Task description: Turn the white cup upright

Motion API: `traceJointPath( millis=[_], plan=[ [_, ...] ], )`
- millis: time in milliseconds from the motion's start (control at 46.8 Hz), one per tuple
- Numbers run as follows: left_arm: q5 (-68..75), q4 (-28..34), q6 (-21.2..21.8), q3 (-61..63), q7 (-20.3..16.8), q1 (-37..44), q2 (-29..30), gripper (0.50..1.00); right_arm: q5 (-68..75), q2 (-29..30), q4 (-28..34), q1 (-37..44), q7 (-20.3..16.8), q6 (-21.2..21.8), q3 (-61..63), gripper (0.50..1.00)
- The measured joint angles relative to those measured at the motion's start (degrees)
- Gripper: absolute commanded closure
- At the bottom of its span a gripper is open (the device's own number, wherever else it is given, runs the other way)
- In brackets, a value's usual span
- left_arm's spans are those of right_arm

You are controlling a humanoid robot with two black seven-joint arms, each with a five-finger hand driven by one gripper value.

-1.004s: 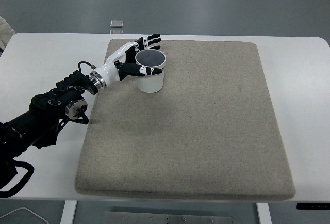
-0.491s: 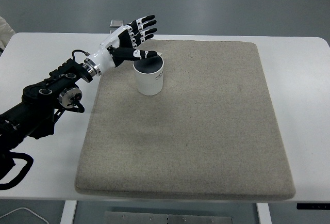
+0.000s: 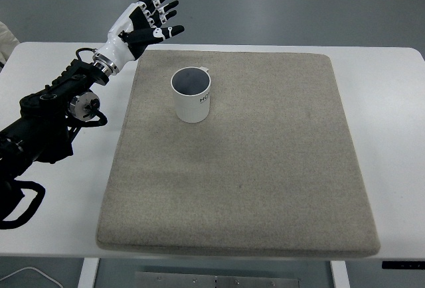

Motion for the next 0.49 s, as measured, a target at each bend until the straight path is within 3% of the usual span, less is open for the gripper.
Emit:
traceJointPath(
  millis=[128,320,491],
  plan=[
    [-9.2,0.0,2.8,0.0,0.0,0.0,0.0,0.5,0.0,0.0,0.0,0.1,0.0,0.0,0.0,0.57],
    [-18.4,-0.2,3.1,-0.1,0.0,0.3,0.1,0.5,0.1,0.0,0.0,0.3,0.0,0.0,0.0,0.57],
    [-24.3,-0.2,3.2,-0.2,6.8,0.5,0.1,0.5,0.2,0.0,0.0,0.3,0.0,0.1,0.0,0.57]
  ],
)
